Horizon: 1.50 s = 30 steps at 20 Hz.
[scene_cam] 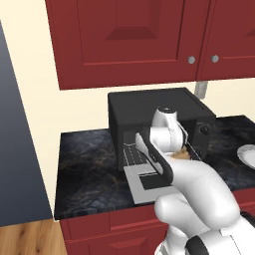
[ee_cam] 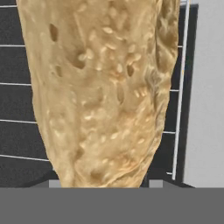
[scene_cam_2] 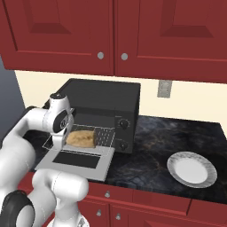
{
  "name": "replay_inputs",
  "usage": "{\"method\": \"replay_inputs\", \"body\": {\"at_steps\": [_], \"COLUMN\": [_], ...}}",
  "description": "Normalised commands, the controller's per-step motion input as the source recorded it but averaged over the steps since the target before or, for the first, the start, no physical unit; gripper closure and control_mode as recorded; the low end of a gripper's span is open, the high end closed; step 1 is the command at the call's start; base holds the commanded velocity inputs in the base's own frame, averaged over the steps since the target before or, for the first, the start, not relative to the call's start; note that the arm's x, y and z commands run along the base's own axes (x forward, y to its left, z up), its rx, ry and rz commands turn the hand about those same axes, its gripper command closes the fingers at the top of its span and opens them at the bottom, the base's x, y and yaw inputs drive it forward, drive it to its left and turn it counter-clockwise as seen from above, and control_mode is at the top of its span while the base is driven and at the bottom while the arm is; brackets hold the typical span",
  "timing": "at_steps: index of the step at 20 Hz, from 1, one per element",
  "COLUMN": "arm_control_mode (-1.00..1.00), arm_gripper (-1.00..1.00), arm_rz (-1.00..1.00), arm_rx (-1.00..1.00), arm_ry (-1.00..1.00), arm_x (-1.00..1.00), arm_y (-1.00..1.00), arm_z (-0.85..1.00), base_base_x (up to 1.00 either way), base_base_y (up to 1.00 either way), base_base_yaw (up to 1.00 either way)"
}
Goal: Pull the toaster oven rack outwards. Pick up the baguette from the plate and place it on the toaster oven rack. Close the toaster oven door fully and set the temperature to the lowest setting.
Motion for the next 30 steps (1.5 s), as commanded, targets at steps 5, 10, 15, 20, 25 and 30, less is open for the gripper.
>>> {"method": "replay_inputs", "body": {"at_steps": [5, 10, 15, 20, 25, 30], "arm_control_mode": [-1.0, -1.0, -1.0, -1.0, -1.0, -1.0], "arm_gripper": [1.0, 1.0, 1.0, 1.0, -1.0, -1.0], "arm_rz": [0.0, -0.02, -0.01, 0.0, 0.0, 0.0], "arm_rx": [0.0, 0.0, 0.0, 0.0, 0.0, 0.0], "arm_ry": [0.0, 0.0, 0.0, 0.0, 0.0, 0.0], "arm_x": [0.14, 0.34, 0.19, 0.0, 0.0, 0.0], "arm_y": [0.0, 0.07, 0.04, 0.0, 0.0, 0.0], "arm_z": [-0.07, 0.0, 0.0, -0.05, 0.0, 0.0], "base_base_x": [0.0, 0.0, 0.0, 0.0, 0.0, 0.0], "base_base_y": [0.0, 0.0, 0.0, 0.0, 0.0, 0.0], "base_base_yaw": [0.0, 0.0, 0.0, 0.0, 0.0, 0.0]}}
